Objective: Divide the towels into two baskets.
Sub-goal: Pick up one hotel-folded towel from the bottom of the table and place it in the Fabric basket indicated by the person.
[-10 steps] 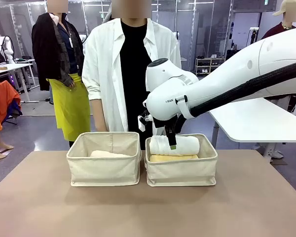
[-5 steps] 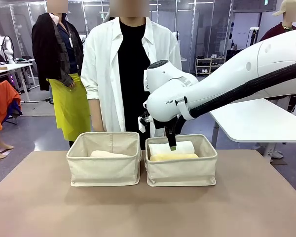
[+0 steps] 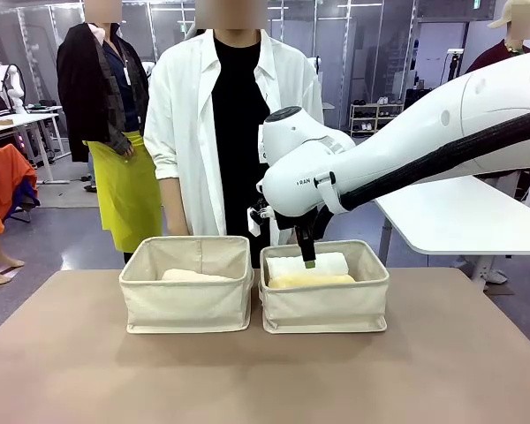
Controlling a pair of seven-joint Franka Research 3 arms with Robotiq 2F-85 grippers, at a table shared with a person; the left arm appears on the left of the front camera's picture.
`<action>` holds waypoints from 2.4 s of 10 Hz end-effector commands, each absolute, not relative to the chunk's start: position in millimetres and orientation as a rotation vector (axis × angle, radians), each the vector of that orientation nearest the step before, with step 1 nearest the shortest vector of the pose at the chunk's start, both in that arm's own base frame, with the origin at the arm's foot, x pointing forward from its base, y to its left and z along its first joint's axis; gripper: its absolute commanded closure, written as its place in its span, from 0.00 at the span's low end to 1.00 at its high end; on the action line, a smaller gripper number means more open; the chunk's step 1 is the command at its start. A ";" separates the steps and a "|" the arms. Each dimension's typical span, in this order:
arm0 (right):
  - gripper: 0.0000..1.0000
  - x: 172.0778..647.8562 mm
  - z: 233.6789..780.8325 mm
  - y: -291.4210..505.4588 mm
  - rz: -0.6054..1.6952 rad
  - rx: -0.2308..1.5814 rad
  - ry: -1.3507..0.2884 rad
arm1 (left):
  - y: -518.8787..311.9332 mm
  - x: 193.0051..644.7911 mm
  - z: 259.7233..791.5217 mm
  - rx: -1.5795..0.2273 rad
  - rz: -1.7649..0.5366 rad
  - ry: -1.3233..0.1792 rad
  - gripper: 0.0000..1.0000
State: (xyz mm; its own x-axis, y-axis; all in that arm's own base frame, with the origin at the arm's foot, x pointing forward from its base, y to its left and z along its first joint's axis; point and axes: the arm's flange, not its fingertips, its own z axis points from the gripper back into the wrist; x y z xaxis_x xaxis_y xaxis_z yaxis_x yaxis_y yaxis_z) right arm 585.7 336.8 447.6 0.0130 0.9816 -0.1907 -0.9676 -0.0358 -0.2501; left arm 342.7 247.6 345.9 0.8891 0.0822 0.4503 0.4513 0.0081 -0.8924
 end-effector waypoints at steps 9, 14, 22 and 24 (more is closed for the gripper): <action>0.00 514.0 475.3 122.6 0.972 0.691 -0.186 | 248.4 338.6 345.0 -1.548 -0.306 -0.438 0.00; 0.00 449.7 409.4 -38.4 0.529 1.144 -0.323 | 248.4 338.6 345.0 -1.548 -0.306 -0.438 0.00; 0.00 385.6 352.6 -181.5 0.143 1.400 -0.318 | 248.4 338.6 345.0 -1.548 -0.306 -0.438 0.00; 0.00 377.1 365.8 -185.3 0.261 1.368 -0.343 | 248.4 338.6 345.0 -1.548 -0.306 -0.438 0.00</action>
State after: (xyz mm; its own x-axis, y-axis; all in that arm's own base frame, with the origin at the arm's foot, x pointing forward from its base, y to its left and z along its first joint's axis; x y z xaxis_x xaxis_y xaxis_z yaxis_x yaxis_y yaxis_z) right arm 379.2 -187.5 355.3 0.9325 -0.0375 0.3592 -0.3477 0.1762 0.9209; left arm 342.8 247.3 345.7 0.8893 0.0818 0.4499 0.4509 0.0075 -0.8926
